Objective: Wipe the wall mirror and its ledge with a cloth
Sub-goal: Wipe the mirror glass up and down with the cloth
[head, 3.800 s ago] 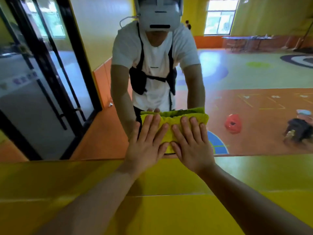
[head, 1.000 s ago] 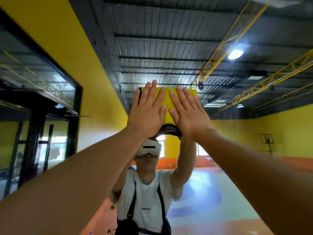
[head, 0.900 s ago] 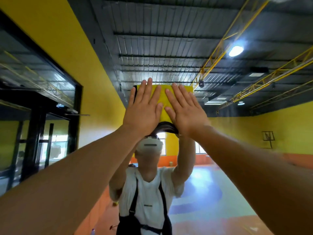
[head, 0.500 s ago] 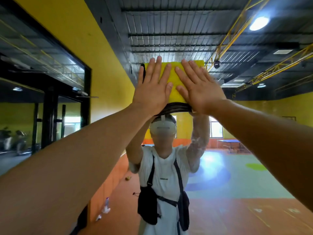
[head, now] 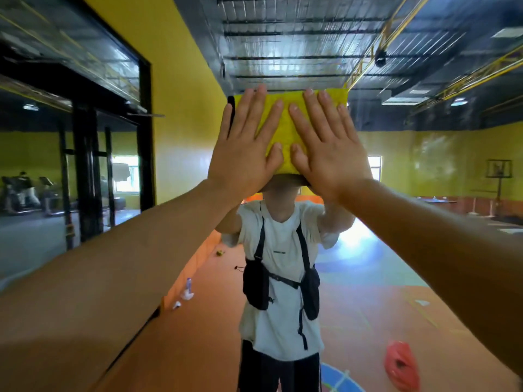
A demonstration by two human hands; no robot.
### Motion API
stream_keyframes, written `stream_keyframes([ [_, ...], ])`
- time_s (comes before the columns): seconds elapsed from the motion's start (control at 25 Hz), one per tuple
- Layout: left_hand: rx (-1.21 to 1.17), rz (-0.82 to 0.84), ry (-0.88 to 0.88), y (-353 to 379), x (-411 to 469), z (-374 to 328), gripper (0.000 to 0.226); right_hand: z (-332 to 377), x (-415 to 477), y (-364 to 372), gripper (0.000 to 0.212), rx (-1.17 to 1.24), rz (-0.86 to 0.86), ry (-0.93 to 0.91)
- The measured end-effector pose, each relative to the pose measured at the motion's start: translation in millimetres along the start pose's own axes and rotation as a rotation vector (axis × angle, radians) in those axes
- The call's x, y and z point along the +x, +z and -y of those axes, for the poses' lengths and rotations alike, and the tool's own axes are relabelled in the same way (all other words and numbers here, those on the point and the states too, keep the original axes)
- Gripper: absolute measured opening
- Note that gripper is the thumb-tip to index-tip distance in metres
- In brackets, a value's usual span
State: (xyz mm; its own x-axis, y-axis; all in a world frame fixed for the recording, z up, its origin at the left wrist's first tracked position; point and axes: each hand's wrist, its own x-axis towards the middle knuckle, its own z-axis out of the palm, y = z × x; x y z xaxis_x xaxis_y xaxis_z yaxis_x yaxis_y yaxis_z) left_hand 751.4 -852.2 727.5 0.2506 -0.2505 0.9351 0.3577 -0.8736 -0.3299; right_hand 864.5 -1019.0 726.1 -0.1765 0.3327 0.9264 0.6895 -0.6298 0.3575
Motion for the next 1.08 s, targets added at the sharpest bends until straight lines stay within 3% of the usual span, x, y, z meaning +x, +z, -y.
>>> stream_keyframes([
  [0.36,-0.042,0.093,0.048,16.6,-184.3,-54.9,0.064,79.0,-186.0,20.9,0.058,0.023,-0.044,0.006],
  [1.08,-0.189,0.387,0.115,54.4,-636.1,-202.8,0.081,246.5,-635.7,46.0,0.081,0.103,0.377,-0.017],
])
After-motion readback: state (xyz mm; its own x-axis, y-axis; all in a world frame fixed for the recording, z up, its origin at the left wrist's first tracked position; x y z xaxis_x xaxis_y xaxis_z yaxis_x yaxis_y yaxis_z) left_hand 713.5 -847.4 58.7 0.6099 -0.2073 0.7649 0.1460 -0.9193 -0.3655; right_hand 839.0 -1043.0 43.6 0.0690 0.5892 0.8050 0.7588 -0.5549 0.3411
